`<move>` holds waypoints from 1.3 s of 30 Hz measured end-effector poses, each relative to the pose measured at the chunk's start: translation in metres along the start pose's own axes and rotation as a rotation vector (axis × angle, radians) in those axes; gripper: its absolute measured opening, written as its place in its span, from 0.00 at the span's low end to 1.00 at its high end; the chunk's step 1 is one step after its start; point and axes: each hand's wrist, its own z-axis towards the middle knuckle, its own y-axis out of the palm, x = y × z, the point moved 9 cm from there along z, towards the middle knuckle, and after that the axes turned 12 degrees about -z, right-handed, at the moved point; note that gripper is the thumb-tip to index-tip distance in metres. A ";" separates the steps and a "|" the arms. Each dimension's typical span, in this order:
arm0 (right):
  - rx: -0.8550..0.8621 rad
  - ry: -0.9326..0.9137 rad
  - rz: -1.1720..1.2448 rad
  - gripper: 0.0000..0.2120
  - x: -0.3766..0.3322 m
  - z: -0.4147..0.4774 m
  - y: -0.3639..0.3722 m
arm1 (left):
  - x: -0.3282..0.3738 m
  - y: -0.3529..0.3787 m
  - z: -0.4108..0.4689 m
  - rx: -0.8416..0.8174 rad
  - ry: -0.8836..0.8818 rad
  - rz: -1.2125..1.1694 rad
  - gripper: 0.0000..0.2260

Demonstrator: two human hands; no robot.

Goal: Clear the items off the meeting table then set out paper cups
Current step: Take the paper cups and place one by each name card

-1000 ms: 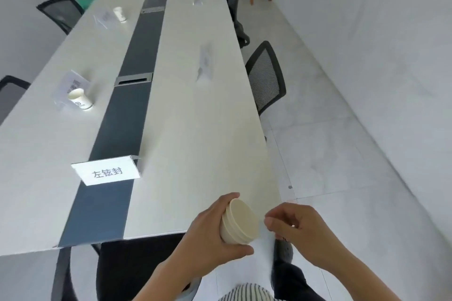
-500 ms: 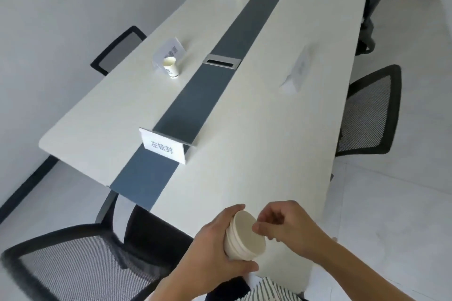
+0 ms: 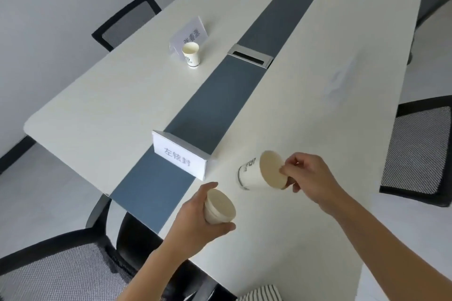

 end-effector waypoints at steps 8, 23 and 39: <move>0.142 0.077 -0.190 0.06 -0.018 0.143 0.037 | -0.051 -0.030 0.019 0.032 -0.135 -0.068 0.39; 0.456 -0.266 -0.452 0.11 -0.082 0.141 0.075 | -0.090 -0.046 0.028 0.076 -0.223 -0.160 0.38; 0.084 -0.458 -1.068 0.17 -0.078 0.151 0.217 | -0.107 -0.069 -0.032 0.152 -0.228 -0.157 0.40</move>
